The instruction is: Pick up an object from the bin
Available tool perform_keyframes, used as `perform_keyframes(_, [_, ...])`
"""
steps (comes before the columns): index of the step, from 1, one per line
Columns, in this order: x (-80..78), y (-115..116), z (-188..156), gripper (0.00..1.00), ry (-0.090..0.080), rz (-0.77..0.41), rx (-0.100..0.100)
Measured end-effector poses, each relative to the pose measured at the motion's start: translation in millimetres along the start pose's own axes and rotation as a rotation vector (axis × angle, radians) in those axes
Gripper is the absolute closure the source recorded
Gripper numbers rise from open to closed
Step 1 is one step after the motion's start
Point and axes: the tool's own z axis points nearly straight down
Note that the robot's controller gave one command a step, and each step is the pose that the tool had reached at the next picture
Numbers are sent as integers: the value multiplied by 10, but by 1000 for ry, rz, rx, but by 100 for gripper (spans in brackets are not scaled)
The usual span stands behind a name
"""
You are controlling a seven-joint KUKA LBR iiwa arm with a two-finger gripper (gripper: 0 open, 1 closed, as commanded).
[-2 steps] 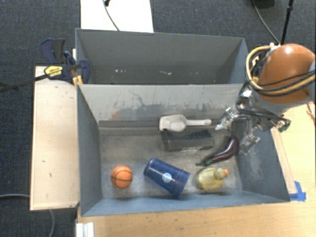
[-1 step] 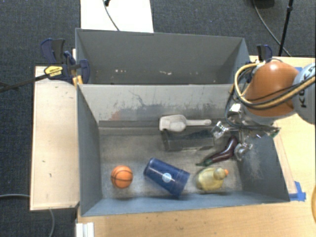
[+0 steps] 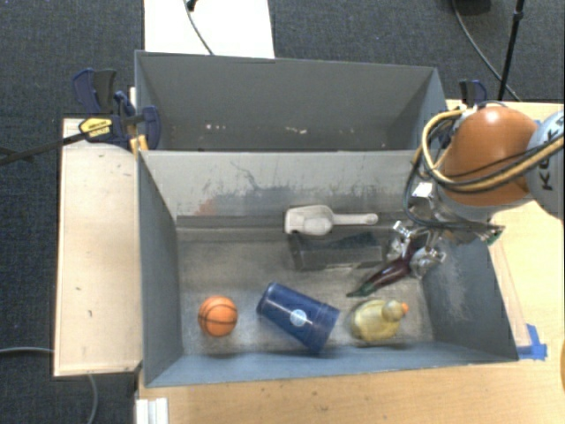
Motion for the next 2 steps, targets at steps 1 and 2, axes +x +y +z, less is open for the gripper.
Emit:
perform_keyframes(1, [0,0,0,100,0,0,0])
perform_keyframes(2, [-1,-1,-1,100,0,0,0])
